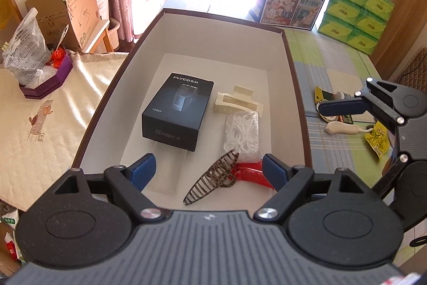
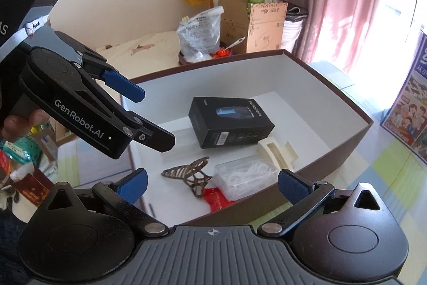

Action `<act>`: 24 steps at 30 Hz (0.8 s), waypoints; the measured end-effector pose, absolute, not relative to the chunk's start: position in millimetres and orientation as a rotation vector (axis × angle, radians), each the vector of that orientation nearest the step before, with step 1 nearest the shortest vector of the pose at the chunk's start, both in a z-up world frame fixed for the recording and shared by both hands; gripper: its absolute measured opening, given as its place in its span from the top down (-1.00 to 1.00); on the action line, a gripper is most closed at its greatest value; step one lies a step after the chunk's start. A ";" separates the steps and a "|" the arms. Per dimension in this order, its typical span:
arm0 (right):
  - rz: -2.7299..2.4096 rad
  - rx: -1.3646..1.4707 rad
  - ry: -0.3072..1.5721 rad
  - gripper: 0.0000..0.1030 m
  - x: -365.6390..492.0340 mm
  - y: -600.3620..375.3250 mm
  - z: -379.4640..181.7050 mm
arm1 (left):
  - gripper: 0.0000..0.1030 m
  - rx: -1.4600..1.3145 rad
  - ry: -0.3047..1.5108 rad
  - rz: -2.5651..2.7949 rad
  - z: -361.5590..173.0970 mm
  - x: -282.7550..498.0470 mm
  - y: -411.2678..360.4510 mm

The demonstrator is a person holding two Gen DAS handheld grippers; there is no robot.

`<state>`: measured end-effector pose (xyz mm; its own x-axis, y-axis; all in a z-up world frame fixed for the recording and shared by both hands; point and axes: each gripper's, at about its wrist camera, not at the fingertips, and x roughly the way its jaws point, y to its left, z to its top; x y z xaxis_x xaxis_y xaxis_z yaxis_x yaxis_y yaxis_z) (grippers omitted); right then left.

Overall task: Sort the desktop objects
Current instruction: 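Open the left tool to drop the cord while the right tool releases the floss box, then move both open tools back from the brown box toward the table items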

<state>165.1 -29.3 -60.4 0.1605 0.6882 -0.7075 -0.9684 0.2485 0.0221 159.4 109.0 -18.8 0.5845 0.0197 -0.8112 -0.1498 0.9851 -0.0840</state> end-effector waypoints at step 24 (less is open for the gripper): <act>1.229 -0.362 0.727 -0.96 116.3 -142.0 -45.1 | -0.64 -0.164 0.924 0.211 -12.9 80.1 43.0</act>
<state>116.3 -142.0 -45.1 0.1515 0.7209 -0.6763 -0.9399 0.3169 0.1272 80.1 43.0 -12.9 0.5842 0.1095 -0.8042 -0.2501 0.9669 -0.0500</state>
